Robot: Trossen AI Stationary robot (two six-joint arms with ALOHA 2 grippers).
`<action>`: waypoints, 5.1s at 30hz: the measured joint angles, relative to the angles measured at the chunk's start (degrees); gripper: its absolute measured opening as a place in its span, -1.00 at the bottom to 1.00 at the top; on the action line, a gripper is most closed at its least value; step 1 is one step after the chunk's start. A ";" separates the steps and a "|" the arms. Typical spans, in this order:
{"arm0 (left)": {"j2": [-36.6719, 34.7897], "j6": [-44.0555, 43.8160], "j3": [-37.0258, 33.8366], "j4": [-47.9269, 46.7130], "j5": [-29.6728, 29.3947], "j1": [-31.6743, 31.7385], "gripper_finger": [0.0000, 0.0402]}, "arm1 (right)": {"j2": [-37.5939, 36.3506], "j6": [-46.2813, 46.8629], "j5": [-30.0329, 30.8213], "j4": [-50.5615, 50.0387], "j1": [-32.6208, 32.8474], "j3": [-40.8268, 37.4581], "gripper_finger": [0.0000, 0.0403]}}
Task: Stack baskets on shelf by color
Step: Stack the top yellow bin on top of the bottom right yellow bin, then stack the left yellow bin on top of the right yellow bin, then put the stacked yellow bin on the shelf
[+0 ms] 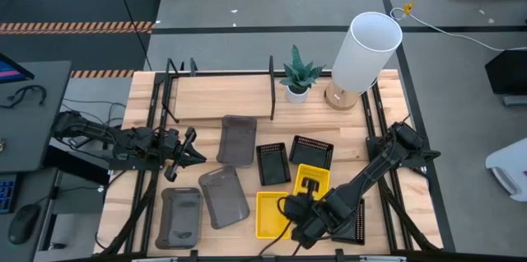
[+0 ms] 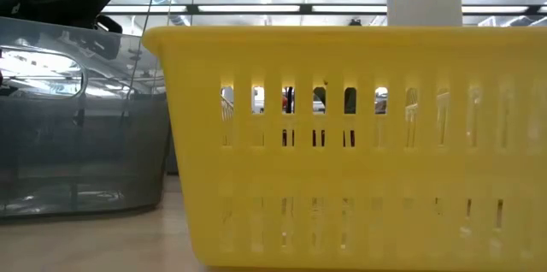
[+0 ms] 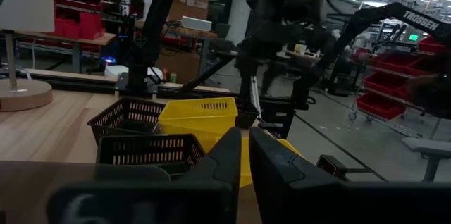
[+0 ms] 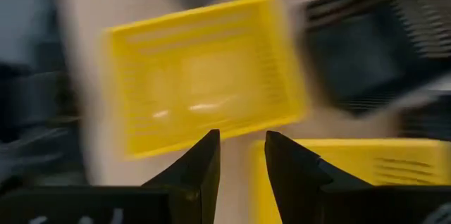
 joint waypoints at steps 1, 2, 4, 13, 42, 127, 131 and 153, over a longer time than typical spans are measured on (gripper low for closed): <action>0.00 0.02 0.00 0.00 -0.02 -0.01 -0.84 | 0.00 1.87 3.04 -2.36 0.29 0.00 -0.41; 0.00 0.02 0.00 0.00 -0.02 0.01 -0.84 | 0.00 3.55 4.93 -4.26 0.40 -0.04 -0.41; 0.00 0.01 0.00 0.00 -0.01 -0.01 -0.86 | -0.04 6.61 5.68 -5.61 0.48 -1.30 -0.41; 0.00 0.01 0.00 0.00 0.01 0.01 -0.81 | 0.20 13.59 -3.23 4.73 0.44 -14.52 -0.41; -0.02 0.03 -0.02 0.00 -0.02 0.01 -0.85 | 12.09 -12.63 -3.05 33.24 1.84 0.27 -0.41; 0.00 0.01 0.00 0.00 -0.02 -0.01 -0.84 | 7.10 10.55 -1.01 -7.76 5.52 -3.95 -0.86; 0.00 0.01 0.00 -0.02 -0.02 -0.01 -0.81 | 7.04 10.76 -1.31 -7.53 5.41 -3.65 -0.65; 0.00 0.03 0.00 0.00 -0.02 -0.01 -0.81 | 7.59 10.58 -0.21 -9.14 3.46 1.33 0.05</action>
